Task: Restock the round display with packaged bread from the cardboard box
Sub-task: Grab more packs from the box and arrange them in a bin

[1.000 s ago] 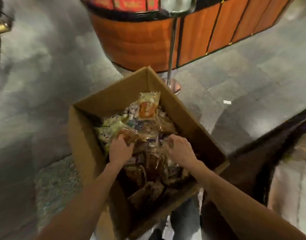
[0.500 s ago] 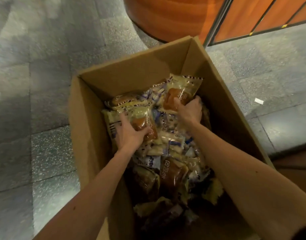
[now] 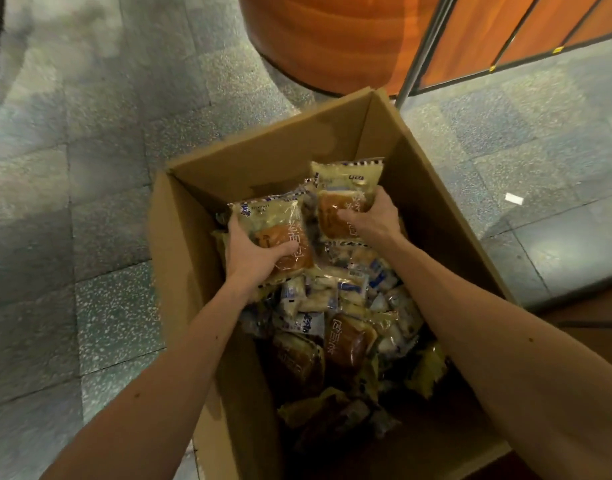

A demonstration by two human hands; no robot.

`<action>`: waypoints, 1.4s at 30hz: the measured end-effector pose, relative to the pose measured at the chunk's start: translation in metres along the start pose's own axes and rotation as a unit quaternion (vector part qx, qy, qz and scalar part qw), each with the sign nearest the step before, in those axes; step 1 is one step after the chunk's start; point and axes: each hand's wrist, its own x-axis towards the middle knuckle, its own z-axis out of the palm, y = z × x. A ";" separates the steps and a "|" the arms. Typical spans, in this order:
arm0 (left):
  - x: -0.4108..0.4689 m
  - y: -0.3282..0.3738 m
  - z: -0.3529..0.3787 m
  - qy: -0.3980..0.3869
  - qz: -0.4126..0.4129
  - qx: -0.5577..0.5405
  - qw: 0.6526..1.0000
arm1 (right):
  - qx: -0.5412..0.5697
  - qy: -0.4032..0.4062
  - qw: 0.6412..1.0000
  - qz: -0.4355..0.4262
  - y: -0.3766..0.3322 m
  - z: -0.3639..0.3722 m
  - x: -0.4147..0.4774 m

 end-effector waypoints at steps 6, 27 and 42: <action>-0.042 0.069 0.003 -0.093 0.089 0.028 0.991 | 0.052 -0.025 0.998 -0.033 -0.021 -0.087 -0.071; -0.513 0.152 0.308 -0.570 0.374 0.191 0.706 | 0.328 0.495 0.803 0.045 0.213 -0.432 -0.536; -0.607 0.134 0.422 -0.710 0.336 0.215 0.580 | 0.395 0.648 0.643 0.102 0.296 -0.425 -0.625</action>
